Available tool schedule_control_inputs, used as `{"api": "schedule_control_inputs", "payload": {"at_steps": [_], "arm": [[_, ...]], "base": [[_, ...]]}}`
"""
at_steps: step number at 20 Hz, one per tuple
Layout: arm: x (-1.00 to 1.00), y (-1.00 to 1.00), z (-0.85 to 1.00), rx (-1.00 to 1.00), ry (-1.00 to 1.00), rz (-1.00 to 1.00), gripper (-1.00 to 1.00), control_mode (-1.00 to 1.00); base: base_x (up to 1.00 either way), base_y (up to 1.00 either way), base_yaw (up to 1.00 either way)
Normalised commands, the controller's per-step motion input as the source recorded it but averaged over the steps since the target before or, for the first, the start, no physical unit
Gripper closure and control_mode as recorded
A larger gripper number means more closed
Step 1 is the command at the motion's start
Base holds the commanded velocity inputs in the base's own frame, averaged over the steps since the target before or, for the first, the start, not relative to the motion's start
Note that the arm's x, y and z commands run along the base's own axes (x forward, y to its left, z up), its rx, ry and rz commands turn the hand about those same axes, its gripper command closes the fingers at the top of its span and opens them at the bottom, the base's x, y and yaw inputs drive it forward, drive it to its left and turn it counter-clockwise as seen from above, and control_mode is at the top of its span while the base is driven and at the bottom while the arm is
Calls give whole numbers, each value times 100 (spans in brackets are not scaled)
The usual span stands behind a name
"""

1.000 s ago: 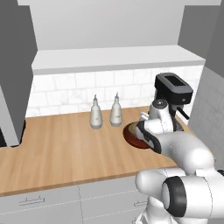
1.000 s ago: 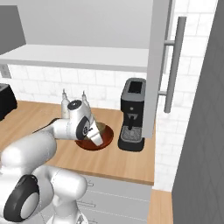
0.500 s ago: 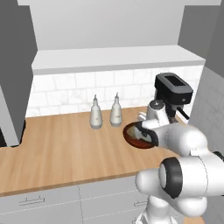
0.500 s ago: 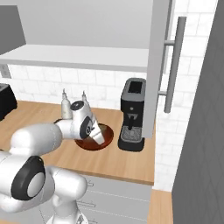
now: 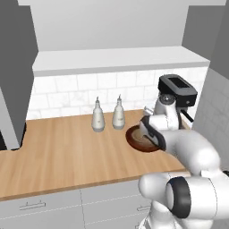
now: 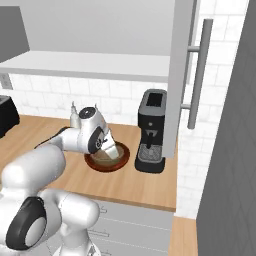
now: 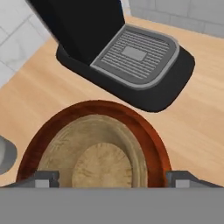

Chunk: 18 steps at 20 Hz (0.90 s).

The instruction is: Pick up the bowls on the counter and stack them on top of one another in the open cabinet. Place the smaller bowl on top of the larger bowl.

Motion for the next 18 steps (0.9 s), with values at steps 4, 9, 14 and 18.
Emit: {"api": "schedule_control_inputs", "payload": {"at_steps": [4, 9, 14, 18], "arm": [[-40, 1, 95, 2, -17, 1, -100, -100], [-36, 62, 25, -17, 1, 29, -100, -100], [-25, 95, 6, -31, 9, 44, -100, -100], [-2, 79, -12, -40, 21, 40, -100, -100]], "base": [[0, 0, 0], [0, 0, 0], [0, 0, 0], [0, 0, 0]]}}
